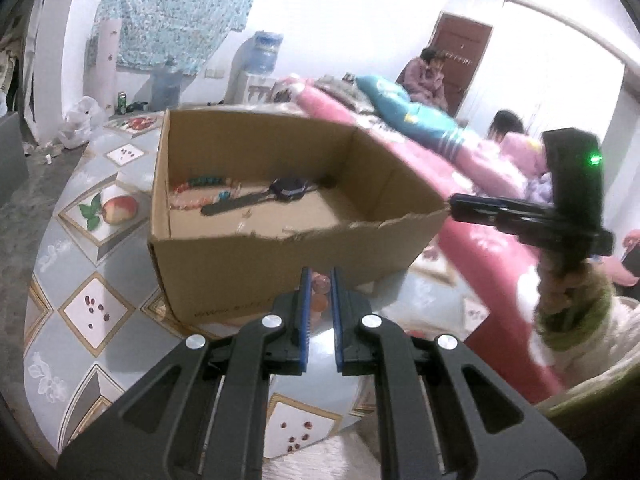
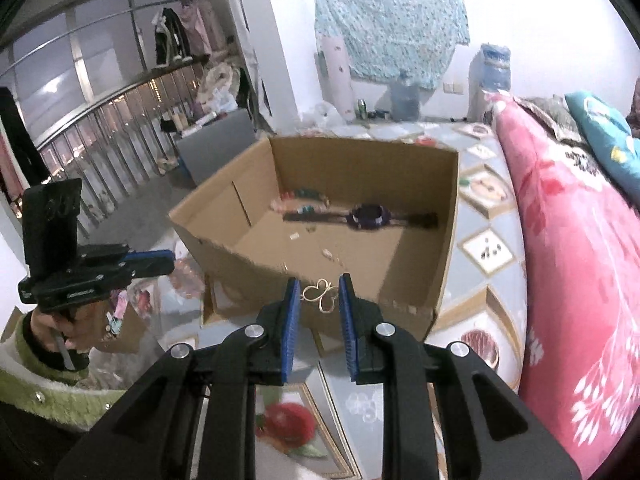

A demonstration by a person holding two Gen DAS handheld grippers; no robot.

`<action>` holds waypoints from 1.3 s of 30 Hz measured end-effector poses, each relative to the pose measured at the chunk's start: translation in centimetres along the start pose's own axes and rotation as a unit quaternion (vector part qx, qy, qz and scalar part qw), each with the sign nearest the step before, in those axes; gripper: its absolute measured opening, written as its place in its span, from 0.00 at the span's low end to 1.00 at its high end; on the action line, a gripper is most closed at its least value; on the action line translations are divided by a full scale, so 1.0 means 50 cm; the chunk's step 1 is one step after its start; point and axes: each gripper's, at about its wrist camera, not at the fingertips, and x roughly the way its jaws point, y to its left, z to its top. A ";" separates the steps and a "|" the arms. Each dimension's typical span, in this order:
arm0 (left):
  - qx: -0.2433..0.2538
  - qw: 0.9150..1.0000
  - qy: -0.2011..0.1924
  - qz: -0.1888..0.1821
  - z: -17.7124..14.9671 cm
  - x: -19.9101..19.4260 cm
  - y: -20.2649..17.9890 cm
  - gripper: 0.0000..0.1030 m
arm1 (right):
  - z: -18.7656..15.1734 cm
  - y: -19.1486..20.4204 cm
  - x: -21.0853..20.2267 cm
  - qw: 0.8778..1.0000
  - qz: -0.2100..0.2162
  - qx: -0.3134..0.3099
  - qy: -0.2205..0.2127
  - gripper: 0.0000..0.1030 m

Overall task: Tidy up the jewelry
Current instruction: 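Carry the bracelet and earring over the box with both grippers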

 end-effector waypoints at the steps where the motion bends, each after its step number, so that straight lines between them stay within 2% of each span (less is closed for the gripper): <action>1: -0.001 1.000 -0.007 -0.010 0.006 -0.012 -0.005 0.08 | 0.006 0.001 -0.003 1.000 0.002 -0.001 -0.002 0.19; 7: 0.009 0.998 -0.045 -0.054 0.072 -0.060 -0.031 0.08 | 0.071 -0.020 0.012 1.000 0.027 -0.001 0.012 0.19; 10: 0.033 0.997 -0.057 -0.048 0.117 -0.057 -0.044 0.08 | 0.106 -0.039 0.048 0.999 0.036 0.002 0.039 0.19; 13: 0.056 0.996 -0.052 -0.035 0.162 -0.029 -0.048 0.08 | 0.133 -0.058 0.100 0.996 0.033 -0.002 0.079 0.19; 15: 0.063 0.997 -0.038 -0.030 0.184 0.002 -0.038 0.08 | 0.141 -0.062 0.134 0.994 0.031 -0.008 0.105 0.19; 21: 0.055 0.997 0.052 -0.011 0.221 0.135 0.019 0.08 | 0.158 -0.080 0.230 0.984 0.006 -0.036 0.175 0.19; 25: 0.063 0.991 0.114 0.011 0.215 0.209 0.041 0.08 | 0.159 -0.087 0.275 0.977 -0.010 -0.056 0.205 0.19; 28: 0.069 0.987 0.144 0.020 0.212 0.244 0.053 0.08 | 0.164 -0.085 0.299 0.973 -0.019 -0.079 0.217 0.19; 33: 0.079 0.984 0.160 0.003 0.226 0.270 0.040 0.08 | 0.175 -0.093 0.311 0.973 -0.007 -0.082 0.214 0.19; 39: 0.088 0.980 0.179 -0.020 0.262 0.324 0.005 0.08 | 0.221 -0.121 0.269 0.984 -0.014 -0.061 0.164 0.19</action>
